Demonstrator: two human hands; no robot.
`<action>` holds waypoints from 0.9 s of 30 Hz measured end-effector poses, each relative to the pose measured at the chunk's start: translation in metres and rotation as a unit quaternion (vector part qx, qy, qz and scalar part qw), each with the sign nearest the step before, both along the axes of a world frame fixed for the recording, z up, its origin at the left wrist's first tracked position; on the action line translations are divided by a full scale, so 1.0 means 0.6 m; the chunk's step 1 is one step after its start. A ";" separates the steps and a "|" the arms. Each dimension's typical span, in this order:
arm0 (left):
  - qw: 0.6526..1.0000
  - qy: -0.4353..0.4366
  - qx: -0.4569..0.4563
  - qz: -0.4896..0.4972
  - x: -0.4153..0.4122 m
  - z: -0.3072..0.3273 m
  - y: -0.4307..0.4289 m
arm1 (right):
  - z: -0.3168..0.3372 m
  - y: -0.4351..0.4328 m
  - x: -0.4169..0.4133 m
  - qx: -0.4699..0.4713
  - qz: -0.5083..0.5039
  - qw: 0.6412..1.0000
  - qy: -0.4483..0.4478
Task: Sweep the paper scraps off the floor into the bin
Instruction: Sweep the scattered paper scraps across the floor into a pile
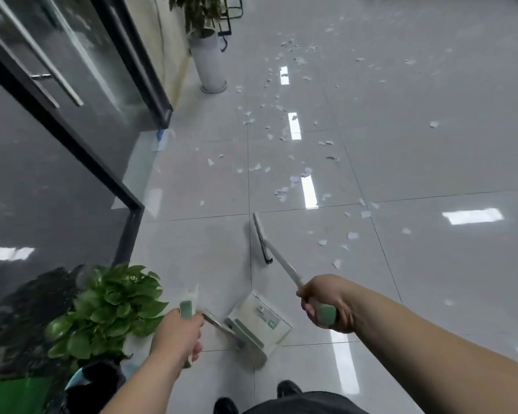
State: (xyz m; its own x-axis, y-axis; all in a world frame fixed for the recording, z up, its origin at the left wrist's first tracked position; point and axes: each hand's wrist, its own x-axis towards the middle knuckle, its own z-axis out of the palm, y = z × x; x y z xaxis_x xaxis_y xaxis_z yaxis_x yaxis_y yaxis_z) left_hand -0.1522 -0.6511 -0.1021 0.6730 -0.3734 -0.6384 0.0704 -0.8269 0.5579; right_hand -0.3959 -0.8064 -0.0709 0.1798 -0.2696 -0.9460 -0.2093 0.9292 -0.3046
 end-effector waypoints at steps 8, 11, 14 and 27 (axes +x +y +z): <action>0.987 0.024 -0.010 -0.159 0.017 -0.020 -0.108 | 0.012 0.002 -0.049 -0.071 -0.111 0.986 0.097; 0.973 0.029 -0.006 -0.230 0.030 -0.022 -0.155 | 0.018 0.019 -0.061 -0.071 -0.167 0.975 0.128; 0.953 0.034 -0.010 -0.300 0.037 -0.027 -0.200 | 0.020 0.040 -0.068 -0.068 -0.201 0.963 0.166; 0.870 0.013 0.004 -0.493 0.052 -0.045 -0.298 | -0.008 0.180 -0.075 0.024 -0.456 0.859 0.230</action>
